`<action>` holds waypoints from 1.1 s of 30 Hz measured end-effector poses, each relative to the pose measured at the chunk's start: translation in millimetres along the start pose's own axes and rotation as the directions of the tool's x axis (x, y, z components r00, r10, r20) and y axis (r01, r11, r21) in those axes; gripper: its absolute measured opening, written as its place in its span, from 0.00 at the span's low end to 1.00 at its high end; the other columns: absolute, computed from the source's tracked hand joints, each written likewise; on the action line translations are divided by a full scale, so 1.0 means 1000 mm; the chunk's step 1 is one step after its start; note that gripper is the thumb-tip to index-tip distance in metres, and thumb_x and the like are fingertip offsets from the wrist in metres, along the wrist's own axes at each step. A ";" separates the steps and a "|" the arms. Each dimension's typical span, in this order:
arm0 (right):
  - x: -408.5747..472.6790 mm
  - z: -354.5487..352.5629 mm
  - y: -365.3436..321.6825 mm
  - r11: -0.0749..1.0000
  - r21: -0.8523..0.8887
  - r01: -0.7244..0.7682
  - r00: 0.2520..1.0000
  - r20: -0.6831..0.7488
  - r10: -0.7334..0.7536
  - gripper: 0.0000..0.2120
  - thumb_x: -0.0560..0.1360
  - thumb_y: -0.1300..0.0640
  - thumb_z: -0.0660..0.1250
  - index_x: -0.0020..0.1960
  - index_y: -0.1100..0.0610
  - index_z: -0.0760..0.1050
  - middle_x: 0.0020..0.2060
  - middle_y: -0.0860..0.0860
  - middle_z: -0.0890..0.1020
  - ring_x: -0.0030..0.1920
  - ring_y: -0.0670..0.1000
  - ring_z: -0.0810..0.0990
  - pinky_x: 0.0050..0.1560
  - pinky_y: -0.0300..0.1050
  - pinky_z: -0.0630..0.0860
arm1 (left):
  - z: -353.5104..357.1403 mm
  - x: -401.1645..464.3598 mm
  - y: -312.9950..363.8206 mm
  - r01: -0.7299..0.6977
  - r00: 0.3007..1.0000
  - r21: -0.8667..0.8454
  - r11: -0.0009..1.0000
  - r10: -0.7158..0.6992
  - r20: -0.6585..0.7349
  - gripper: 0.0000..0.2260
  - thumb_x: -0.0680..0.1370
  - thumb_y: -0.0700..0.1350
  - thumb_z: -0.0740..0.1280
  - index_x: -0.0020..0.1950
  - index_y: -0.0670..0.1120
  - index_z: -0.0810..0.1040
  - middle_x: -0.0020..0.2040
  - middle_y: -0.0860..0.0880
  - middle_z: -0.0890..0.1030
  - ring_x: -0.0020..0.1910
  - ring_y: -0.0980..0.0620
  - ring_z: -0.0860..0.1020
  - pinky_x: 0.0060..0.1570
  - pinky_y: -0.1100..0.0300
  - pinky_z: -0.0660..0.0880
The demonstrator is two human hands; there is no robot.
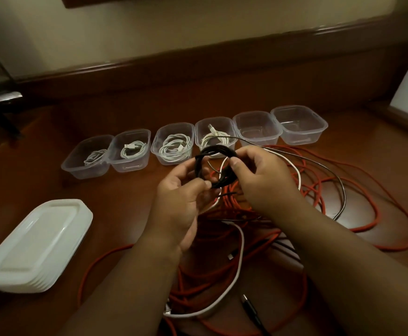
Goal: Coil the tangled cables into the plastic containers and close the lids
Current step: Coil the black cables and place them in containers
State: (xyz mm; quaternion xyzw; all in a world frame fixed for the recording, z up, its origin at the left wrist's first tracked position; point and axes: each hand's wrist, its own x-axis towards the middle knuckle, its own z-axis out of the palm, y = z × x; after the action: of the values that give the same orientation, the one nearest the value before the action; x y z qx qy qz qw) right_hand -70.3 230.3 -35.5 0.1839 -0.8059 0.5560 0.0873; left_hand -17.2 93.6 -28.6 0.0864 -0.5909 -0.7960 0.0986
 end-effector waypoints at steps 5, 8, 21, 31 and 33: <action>0.001 0.003 0.007 0.990 -0.102 0.101 0.994 -0.025 -0.104 0.05 0.80 0.57 0.64 0.53 0.54 0.78 0.46 0.48 0.81 0.46 0.43 0.79 0.45 0.34 0.76 | -0.010 0.008 0.000 -0.134 0.988 0.454 0.881 0.154 -0.005 0.20 0.77 0.31 0.65 0.62 0.52 0.81 0.44 0.49 0.84 0.44 0.53 0.85 0.48 0.54 0.82; 0.000 0.001 0.006 0.982 -0.118 0.145 0.987 -0.050 -0.152 0.05 0.80 0.58 0.64 0.53 0.51 0.76 0.46 0.46 0.80 0.47 0.42 0.78 0.46 0.28 0.74 | -0.011 0.007 0.003 -0.096 0.995 0.476 0.874 0.087 0.041 0.20 0.78 0.34 0.65 0.54 0.62 0.78 0.35 0.54 0.83 0.34 0.57 0.82 0.40 0.59 0.82; 0.004 -0.006 -0.002 0.990 0.104 -0.094 0.989 -0.107 0.105 0.06 0.81 0.56 0.64 0.47 0.48 0.77 0.40 0.50 0.82 0.40 0.50 0.82 0.45 0.54 0.82 | -0.016 0.006 0.011 -0.052 0.983 0.259 0.964 0.004 0.185 0.17 0.80 0.32 0.61 0.58 0.51 0.80 0.33 0.52 0.76 0.31 0.57 0.69 0.30 0.66 0.66; 0.010 -0.004 -0.002 0.749 0.547 -0.373 0.900 0.016 0.436 0.10 0.83 0.61 0.59 0.48 0.57 0.77 0.31 0.49 0.78 0.27 0.42 0.74 0.31 0.37 0.77 | -0.025 0.008 0.014 -0.124 0.988 0.541 0.832 0.053 0.144 0.09 0.78 0.37 0.69 0.52 0.50 0.82 0.33 0.55 0.79 0.31 0.60 0.75 0.34 0.68 0.74; 0.009 -0.004 -0.004 0.607 0.684 -0.405 0.881 0.115 0.459 0.09 0.83 0.61 0.59 0.48 0.61 0.76 0.33 0.52 0.78 0.27 0.42 0.74 0.30 0.37 0.78 | -0.022 0.008 0.012 -0.145 0.989 0.552 0.821 0.123 0.078 0.04 0.78 0.40 0.70 0.48 0.49 0.83 0.33 0.53 0.81 0.32 0.59 0.78 0.36 0.66 0.76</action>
State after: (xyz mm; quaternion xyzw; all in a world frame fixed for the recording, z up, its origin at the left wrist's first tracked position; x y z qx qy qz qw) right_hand -77.4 230.5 -27.3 -0.0173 -0.5562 0.8254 -0.0952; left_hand -18.2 67.5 -23.7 0.0543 -0.8033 -0.5822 0.1134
